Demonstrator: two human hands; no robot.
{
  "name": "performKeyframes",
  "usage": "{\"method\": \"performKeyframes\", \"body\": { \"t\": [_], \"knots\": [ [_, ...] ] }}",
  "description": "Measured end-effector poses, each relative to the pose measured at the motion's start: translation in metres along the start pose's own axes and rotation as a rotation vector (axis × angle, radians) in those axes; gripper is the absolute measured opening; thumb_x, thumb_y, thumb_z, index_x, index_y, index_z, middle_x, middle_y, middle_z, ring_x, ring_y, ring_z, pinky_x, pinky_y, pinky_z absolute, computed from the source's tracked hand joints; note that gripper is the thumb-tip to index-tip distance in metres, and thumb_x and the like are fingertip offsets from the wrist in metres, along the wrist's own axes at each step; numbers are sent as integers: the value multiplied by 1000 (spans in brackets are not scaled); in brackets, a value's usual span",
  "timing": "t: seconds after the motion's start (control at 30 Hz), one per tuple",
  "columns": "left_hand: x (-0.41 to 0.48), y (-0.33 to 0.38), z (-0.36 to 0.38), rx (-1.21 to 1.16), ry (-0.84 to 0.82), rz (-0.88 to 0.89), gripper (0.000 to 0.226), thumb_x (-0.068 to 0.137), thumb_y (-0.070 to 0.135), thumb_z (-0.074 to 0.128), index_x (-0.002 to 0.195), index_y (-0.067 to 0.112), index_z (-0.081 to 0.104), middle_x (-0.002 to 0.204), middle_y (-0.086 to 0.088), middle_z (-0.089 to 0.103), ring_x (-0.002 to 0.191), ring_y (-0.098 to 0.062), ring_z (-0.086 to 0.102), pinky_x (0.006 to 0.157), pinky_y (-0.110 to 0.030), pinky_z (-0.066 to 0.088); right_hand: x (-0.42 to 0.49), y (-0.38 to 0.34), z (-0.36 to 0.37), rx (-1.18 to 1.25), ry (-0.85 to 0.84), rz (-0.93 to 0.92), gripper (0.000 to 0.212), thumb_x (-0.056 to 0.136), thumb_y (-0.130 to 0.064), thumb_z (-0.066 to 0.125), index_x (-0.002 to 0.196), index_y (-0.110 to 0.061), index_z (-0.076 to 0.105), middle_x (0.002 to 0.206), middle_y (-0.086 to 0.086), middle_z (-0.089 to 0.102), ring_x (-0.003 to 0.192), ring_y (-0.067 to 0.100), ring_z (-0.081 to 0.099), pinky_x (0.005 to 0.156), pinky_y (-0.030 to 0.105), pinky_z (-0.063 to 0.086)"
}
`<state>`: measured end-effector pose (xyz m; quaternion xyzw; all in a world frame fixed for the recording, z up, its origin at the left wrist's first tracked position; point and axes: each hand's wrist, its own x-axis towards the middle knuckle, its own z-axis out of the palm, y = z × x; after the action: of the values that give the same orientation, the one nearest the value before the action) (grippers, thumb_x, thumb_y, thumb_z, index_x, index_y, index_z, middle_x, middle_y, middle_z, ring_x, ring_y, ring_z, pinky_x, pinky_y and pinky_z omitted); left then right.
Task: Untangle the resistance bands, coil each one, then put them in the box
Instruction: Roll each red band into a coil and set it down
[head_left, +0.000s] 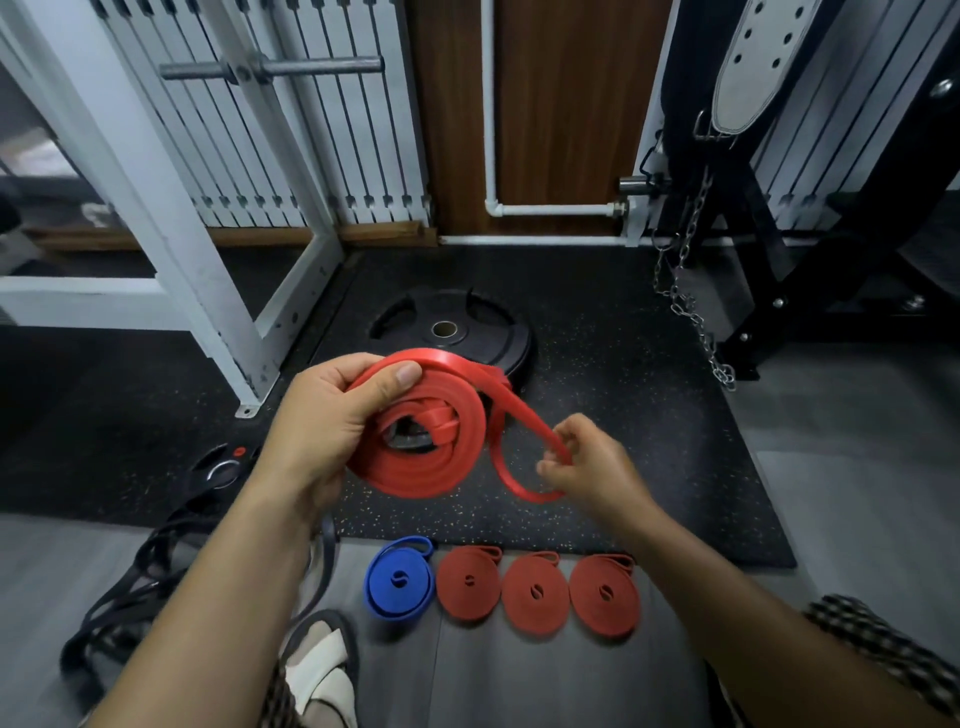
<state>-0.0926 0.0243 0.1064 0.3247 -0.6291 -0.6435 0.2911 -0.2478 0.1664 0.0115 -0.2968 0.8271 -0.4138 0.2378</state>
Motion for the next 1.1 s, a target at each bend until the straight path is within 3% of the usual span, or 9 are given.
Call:
{"method": "performKeyframes", "body": {
  "t": [0.13, 0.23, 0.33, 0.5, 0.6, 0.7, 0.8, 0.93, 1.1],
  "knots": [
    [4, -3, -18, 46, 38, -12, 21, 57, 29, 71, 71, 13, 70, 63, -1, 69, 57, -14, 60, 66, -31, 50, 4, 1, -22, 116, 63, 100, 30, 72, -17, 78, 74, -15, 48, 72, 3, 56, 65, 20, 56, 62, 37, 49],
    [2, -8, -23, 81, 31, -28, 20, 60, 26, 69, 75, 12, 68, 59, 0, 69, 52, -9, 62, 54, -20, 52, 2, -3, -40, 357, -3, 136, 25, 74, -7, 75, 74, -10, 50, 63, 4, 57, 53, 13, 56, 47, 21, 49],
    [1, -13, -29, 112, 46, -47, 20, 60, 27, 68, 74, 13, 68, 58, 1, 69, 50, -7, 61, 50, -16, 50, -1, -7, -58, 681, -142, 189, 17, 72, 1, 68, 72, -7, 54, 58, 5, 62, 52, 11, 63, 53, 23, 57],
    [0, -19, -34, 144, 41, -68, 21, 60, 28, 69, 75, 13, 68, 61, 1, 70, 53, -7, 63, 56, -23, 50, -6, -2, -75, 879, -367, 209, 51, 21, -31, 96, 62, -10, 72, 66, 5, 67, 62, 12, 67, 63, 39, 59],
    [0, -19, -29, 164, 24, -64, 17, 63, 23, 69, 76, 12, 68, 60, 2, 69, 53, -6, 62, 59, -24, 49, -8, 2, -81, 974, -385, 237, 57, 19, -39, 95, 64, -12, 74, 68, 0, 67, 63, 10, 66, 61, 41, 59],
    [0, -19, -23, 147, -3, -65, 1, 74, 10, 67, 75, 10, 66, 56, 3, 68, 50, -4, 60, 51, -15, 50, -10, 1, -89, 1110, -419, 247, 55, 24, -39, 95, 64, -9, 72, 61, 1, 60, 48, 8, 58, 55, 30, 56],
    [-1, -14, -18, 72, -37, -90, 10, 66, 15, 67, 74, 8, 65, 56, 1, 68, 48, -6, 60, 49, -14, 50, -12, 3, -95, 1058, -421, 222, 56, 25, -42, 94, 63, -9, 71, 54, -1, 53, 36, 2, 43, 44, 21, 49],
    [1, -11, -16, 59, -39, -109, 12, 65, 17, 67, 74, 9, 66, 56, 0, 68, 48, -8, 61, 48, -16, 51, -13, 13, -100, 934, -395, 135, 59, 37, -33, 93, 85, -8, 69, 60, 5, 61, 49, 10, 55, 58, 24, 54],
    [3, -11, -15, 73, -15, -100, 14, 63, 21, 67, 73, 11, 67, 57, 0, 68, 49, -7, 61, 49, -17, 51, -15, 19, -105, 460, -127, 84, 19, 64, -13, 70, 78, -11, 57, 66, 5, 64, 59, 13, 59, 61, 24, 48]
  ]
}}
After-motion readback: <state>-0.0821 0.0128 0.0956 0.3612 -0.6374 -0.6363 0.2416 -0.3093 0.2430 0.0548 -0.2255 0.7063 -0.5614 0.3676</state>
